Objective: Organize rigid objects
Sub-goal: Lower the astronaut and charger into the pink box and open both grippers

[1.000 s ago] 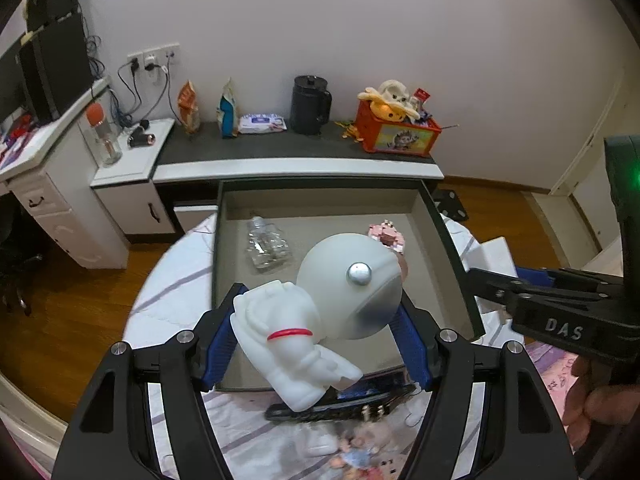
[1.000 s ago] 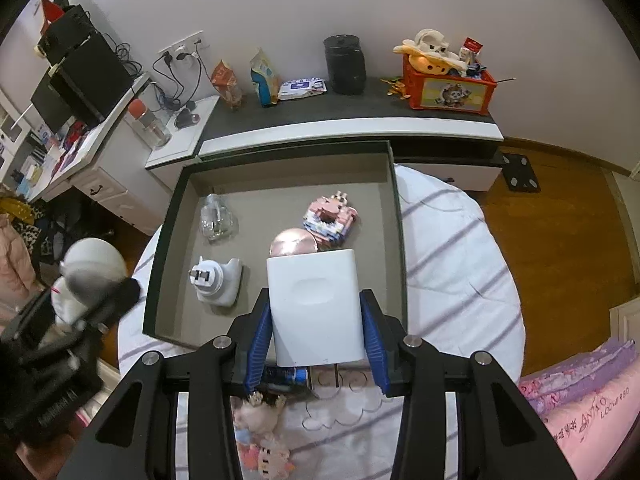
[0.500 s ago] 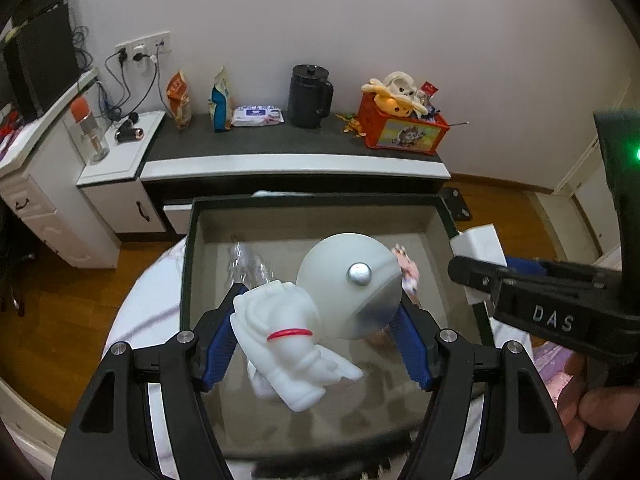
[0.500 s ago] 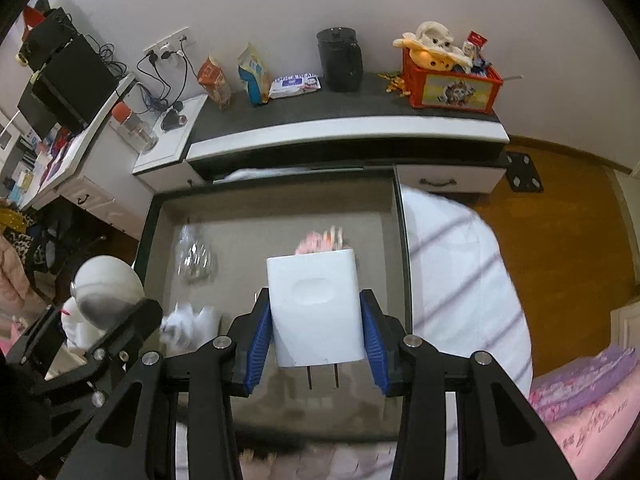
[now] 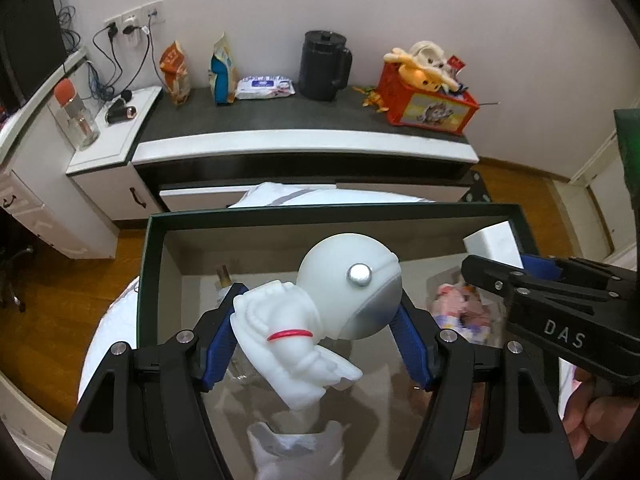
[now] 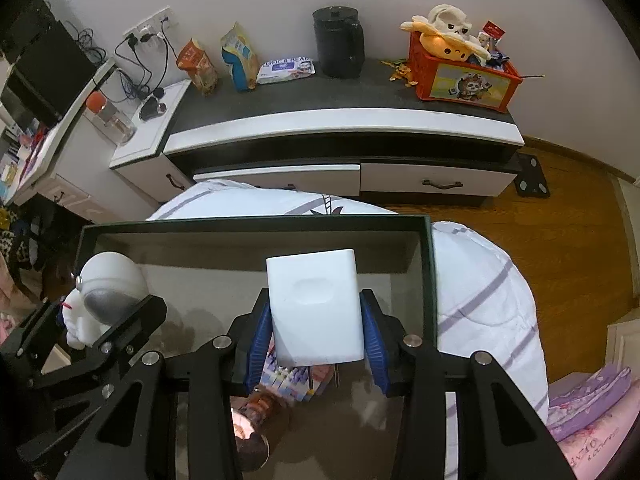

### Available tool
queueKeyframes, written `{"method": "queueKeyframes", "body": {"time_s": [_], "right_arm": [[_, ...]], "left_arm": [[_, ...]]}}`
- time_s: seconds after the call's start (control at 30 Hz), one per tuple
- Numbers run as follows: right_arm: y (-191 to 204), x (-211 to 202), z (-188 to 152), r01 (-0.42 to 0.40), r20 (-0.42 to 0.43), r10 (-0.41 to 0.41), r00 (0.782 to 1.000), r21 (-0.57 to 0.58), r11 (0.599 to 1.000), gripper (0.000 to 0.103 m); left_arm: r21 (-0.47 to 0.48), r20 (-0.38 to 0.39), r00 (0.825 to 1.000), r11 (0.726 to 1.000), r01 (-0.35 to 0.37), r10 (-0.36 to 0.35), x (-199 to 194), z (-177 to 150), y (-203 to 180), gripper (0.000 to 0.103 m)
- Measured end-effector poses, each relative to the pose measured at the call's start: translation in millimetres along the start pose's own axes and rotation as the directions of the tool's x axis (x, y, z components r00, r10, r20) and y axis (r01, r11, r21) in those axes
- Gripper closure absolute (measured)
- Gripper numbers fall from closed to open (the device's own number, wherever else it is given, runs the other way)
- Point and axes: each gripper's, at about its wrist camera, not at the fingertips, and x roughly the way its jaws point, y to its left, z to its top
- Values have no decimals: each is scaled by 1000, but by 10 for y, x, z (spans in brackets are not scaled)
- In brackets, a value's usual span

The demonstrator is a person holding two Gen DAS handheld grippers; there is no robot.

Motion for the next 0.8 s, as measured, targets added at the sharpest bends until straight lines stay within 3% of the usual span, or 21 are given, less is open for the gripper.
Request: {"method": "queueKeyframes", "body": {"time_s": [0.07,0.13,0.17,0.2,0.3,0.6,0.8], "right_arm": [[17,49,-2,8,-8,-8,1000,-5,1000,60],[30,81,-9,20,-6,-20,1000,-7,1000,59],[32,88,-8,30,-5,-30,1000,-8,1000,53],[36,91,-13,32,-3,-32,999,-7,999,39],[17,80,-20,47,2,-47,999,-5,999,28],[105,-141,-84,47,9,-47,999,-10,999,19],[181,-520,-219,35,57,-35,998,-4,999,15]], "left_arm": [[-8,-9,1000,1000,-6,6,35,2,19,32],[-12,-16,1000,1000,-10,10,54,5,40,19],[-11,-14,1000,1000,-13,13,50,3,41,16],[-10,-12,1000,1000,-17,16,46,4,39,13],[-18,-5,999,999,-40,40,15,-7,82,4],[-6,26,998,999,-54,54,-274,-64,130,0],[14,74,995,998,-64,63,-706,-142,96,0]]}}
